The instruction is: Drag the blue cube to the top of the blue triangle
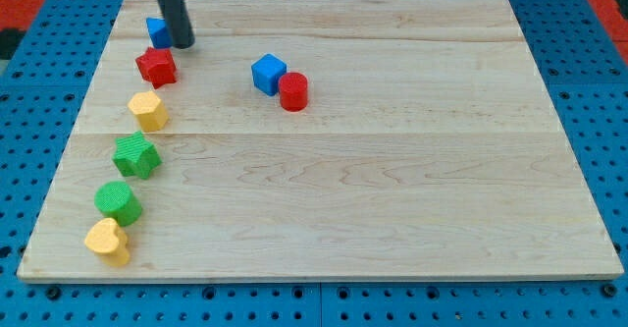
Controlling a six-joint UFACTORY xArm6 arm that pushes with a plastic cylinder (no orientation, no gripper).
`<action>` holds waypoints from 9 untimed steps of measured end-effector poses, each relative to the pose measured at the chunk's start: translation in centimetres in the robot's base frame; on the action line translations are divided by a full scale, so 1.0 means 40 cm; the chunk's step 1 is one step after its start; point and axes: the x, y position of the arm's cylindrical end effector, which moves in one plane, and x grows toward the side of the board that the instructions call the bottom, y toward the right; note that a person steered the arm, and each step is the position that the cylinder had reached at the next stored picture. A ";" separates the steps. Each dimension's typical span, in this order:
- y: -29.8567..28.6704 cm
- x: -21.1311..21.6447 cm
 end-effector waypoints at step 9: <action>0.291 0.208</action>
